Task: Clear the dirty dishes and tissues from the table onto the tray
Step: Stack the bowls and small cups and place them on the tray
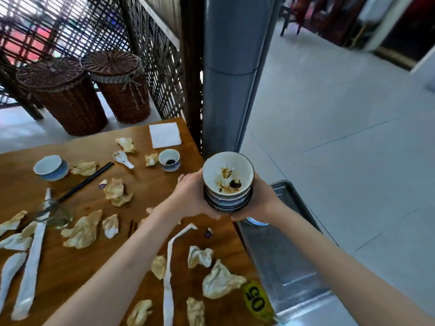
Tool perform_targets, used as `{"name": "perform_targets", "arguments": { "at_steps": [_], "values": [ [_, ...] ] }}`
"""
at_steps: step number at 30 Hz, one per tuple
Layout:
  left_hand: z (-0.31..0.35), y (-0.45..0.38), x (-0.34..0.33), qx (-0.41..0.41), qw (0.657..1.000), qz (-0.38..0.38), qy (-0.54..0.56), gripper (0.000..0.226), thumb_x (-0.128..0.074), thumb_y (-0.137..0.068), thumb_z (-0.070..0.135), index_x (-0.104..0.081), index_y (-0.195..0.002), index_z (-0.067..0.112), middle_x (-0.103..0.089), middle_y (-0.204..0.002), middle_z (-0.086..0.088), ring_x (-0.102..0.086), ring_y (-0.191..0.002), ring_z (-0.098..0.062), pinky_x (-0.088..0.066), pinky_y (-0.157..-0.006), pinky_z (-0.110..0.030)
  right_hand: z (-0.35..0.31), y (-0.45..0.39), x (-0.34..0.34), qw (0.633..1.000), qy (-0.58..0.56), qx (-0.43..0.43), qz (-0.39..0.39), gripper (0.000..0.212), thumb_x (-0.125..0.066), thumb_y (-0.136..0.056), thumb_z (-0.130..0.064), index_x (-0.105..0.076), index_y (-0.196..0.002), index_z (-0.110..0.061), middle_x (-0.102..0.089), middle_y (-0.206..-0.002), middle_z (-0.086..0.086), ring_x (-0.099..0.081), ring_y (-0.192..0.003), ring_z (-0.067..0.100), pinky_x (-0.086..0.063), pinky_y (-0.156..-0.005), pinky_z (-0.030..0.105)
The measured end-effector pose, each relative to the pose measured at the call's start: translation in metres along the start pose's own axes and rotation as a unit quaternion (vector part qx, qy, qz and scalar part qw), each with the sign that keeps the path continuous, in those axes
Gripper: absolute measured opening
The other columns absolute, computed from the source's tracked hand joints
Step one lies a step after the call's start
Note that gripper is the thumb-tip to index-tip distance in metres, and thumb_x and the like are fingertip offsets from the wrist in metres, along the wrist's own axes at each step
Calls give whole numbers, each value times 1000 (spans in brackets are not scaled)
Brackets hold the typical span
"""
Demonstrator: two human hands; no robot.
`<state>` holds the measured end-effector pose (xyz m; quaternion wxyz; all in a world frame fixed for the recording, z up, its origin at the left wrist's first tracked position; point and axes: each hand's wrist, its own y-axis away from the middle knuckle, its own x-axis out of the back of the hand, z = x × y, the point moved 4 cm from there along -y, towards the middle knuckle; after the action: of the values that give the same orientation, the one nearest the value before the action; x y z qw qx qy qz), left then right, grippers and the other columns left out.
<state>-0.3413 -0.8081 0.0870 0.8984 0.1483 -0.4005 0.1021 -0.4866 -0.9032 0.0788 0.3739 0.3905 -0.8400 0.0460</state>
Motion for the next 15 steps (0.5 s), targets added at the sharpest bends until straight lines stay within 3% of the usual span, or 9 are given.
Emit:
{"name": "perform_targets", "arguments": {
  "at_steps": [2,5,7,11,15],
  "values": [
    [22,-7,-21,-11,998,-12,55,105,-91,-38,36,-45,-131,20,-57,-123,3,-46,-121,-22,-34,-106,-44,26,6,15,999,18,-24,-15,108,-90,-36,-31,-36,-130,-28,-52,-115,-18,-49,-111,6,-41,-96,25],
    [57,-20,-58,-28,998,-3,61,98,-92,-41,28,-47,-128,18,-56,-110,10,-49,-112,-15,-38,-96,-27,70,16,46,999,13,-45,-6,98,-88,-34,-26,-42,-120,-35,-52,-97,-27,-50,-95,-10,-40,-70,4],
    [74,-29,-83,-34,996,7,80,96,-92,-42,23,-49,-127,16,-55,-106,13,-50,-106,-10,-36,-88,-19,95,22,65,999,3,-41,-1,100,-89,-32,-22,-43,-120,-36,-48,-92,-30,-44,-89,-20,-36,-61,-3],
    [97,-50,-131,-18,991,29,127,95,-92,-40,14,-52,-126,14,-51,-101,19,-45,-102,-3,-27,-76,-1,140,21,93,999,-14,-25,-24,107,-90,-39,-12,-38,-130,-32,-47,-96,-30,-49,-95,3,-33,-60,0],
    [111,-69,-179,3,988,57,141,97,-92,-37,9,-54,-126,11,-50,-104,14,-45,-103,-4,-21,-74,11,187,12,108,998,-22,-3,-55,112,-91,-40,-9,-35,-136,-25,-51,-110,-16,-46,-103,5,-30,-69,0]
  ]
}}
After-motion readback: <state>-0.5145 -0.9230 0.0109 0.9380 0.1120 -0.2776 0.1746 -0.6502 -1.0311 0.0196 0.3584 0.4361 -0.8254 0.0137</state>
